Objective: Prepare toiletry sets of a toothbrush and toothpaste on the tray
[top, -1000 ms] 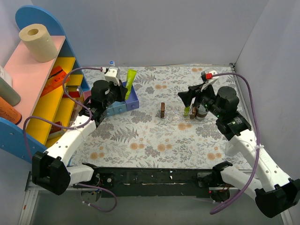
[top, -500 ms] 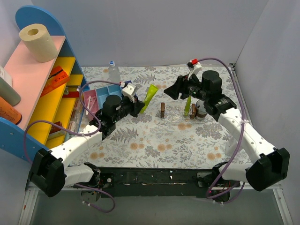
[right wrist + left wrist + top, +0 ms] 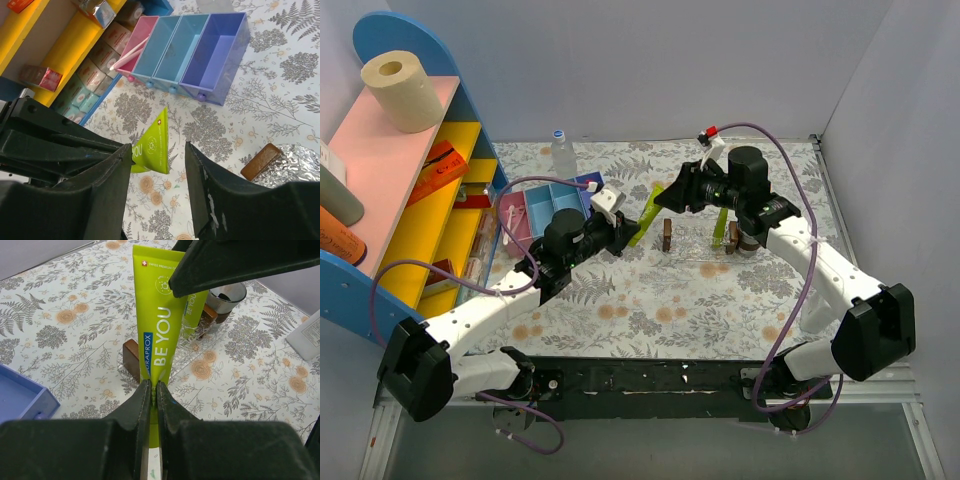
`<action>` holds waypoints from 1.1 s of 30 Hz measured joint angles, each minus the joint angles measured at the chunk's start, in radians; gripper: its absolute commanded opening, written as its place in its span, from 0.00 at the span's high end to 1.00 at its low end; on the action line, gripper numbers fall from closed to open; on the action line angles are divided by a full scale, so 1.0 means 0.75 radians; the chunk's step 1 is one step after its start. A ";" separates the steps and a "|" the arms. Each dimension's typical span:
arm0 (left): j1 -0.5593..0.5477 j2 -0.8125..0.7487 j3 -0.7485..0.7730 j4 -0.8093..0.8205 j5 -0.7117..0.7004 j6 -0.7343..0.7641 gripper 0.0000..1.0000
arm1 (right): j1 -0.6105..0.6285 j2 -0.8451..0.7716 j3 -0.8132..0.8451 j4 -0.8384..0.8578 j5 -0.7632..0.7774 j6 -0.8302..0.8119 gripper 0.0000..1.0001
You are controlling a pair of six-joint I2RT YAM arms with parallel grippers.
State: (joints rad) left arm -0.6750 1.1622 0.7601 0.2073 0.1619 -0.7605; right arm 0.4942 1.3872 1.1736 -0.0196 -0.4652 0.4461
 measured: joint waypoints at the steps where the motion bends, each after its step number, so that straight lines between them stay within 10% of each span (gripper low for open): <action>1: -0.004 0.000 0.000 0.000 -0.004 0.003 1.00 | 0.004 0.003 0.002 0.001 -0.006 0.002 0.54; 11: -0.025 -0.008 -0.004 0.004 -0.030 0.022 1.00 | 0.015 0.010 0.004 0.022 -0.043 0.026 0.99; 14: -0.028 -0.012 -0.009 0.007 -0.032 0.027 0.81 | 0.015 0.010 0.004 0.031 -0.048 0.030 0.99; 15: -0.028 -0.012 -0.009 0.007 -0.035 0.026 0.54 | 0.015 0.010 0.003 0.034 -0.051 0.030 0.99; 18: -0.028 -0.014 -0.011 0.011 -0.043 0.028 0.23 | 0.015 0.006 -0.010 0.072 -0.057 0.017 0.99; 22: -0.026 -0.028 -0.011 0.013 -0.039 0.015 0.02 | 0.015 -0.012 -0.015 0.080 -0.054 -0.036 0.99; 33: 0.184 0.006 0.104 -0.049 0.475 -0.091 0.02 | 0.005 -0.050 0.038 -0.015 -0.276 -0.254 0.99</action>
State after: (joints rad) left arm -0.5369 1.1667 0.8383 0.1703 0.5179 -0.8284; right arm 0.4976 1.3499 1.2018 -0.0307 -0.6724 0.2558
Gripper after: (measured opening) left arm 0.981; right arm 0.043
